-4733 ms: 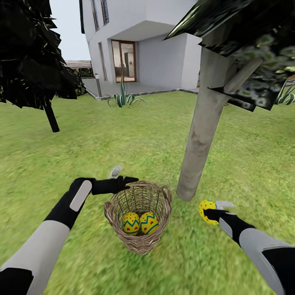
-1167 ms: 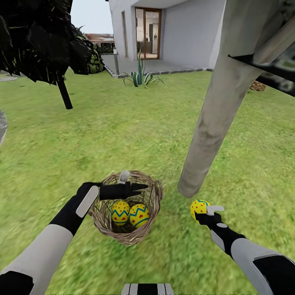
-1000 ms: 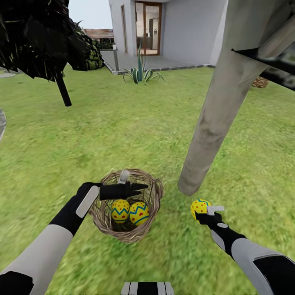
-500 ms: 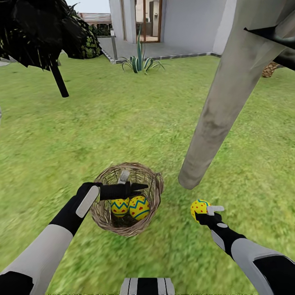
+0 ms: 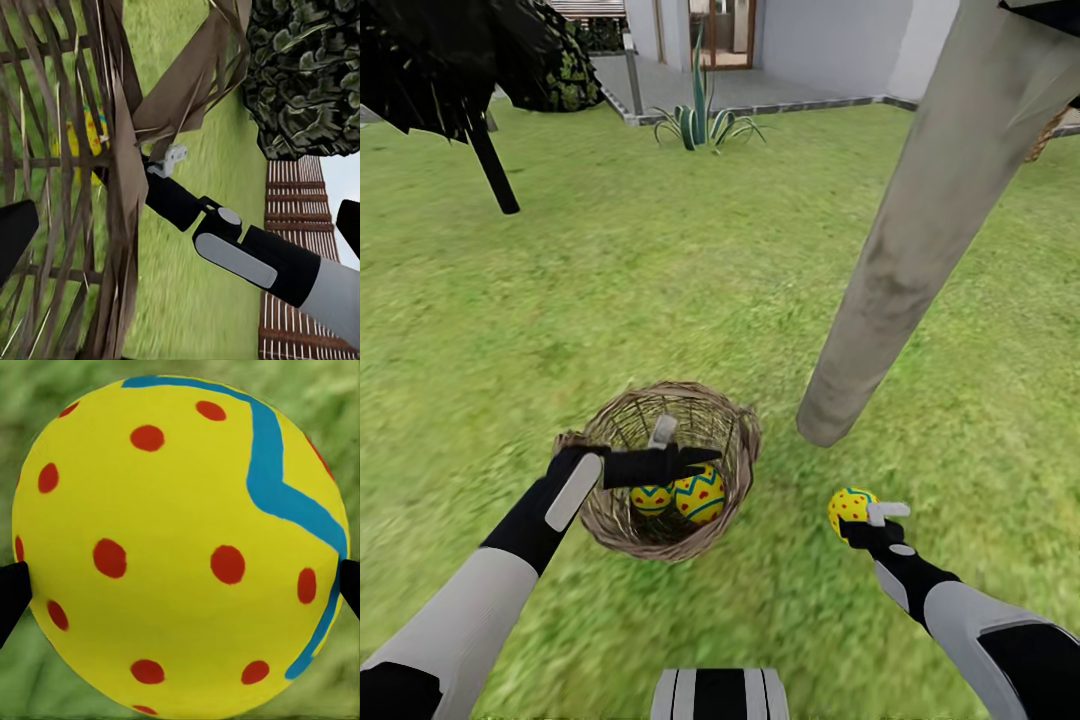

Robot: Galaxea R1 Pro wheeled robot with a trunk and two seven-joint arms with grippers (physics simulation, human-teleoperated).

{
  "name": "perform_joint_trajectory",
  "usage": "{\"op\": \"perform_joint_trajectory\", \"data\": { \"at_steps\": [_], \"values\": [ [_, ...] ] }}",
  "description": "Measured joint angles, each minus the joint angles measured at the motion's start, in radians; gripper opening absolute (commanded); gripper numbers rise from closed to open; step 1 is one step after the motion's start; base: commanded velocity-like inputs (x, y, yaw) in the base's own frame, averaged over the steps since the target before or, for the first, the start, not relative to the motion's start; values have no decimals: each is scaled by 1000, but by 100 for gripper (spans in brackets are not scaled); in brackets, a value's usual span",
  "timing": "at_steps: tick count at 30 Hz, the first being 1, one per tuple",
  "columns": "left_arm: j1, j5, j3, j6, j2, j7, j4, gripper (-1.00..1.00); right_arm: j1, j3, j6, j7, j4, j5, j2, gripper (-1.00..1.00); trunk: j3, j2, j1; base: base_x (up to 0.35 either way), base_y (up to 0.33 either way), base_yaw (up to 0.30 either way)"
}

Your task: Take the three Easter eggs out of the wicker basket on the lawn in the garden, then place them on the lawn next to a single tree (choose any tree) so that all three eggs are next to the same tree and none are left in the basket.

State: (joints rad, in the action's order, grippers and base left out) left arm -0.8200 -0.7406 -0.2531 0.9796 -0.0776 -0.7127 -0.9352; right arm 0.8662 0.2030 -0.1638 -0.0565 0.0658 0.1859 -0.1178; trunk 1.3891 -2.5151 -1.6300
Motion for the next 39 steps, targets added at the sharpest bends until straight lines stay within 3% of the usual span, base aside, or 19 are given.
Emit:
{"op": "perform_joint_trajectory", "data": {
  "at_steps": [6,17,32,38,39],
  "values": [
    [0,0,0,0,0,0,-1,100,1,-3,89,-2,2,2,0,-100,23,-1,-3,0,0,0],
    [0,0,0,0,2,0,0,100,2,6,88,-1,12,-8,-2,-100,66,-4,-7,0,0,0],
    [0,0,0,0,20,0,7,100,6,-5,93,-49,50,2,2,-100,66,-4,-8,0,0,0],
    [1,1,0,0,26,0,7,100,13,1,92,-50,53,-5,0,-100,89,-6,-10,0,0,0],
    [2,1,0,0,28,1,7,100,13,-13,89,-54,57,-11,1,-100,93,-6,-10,0,0,0]
  ]
}}
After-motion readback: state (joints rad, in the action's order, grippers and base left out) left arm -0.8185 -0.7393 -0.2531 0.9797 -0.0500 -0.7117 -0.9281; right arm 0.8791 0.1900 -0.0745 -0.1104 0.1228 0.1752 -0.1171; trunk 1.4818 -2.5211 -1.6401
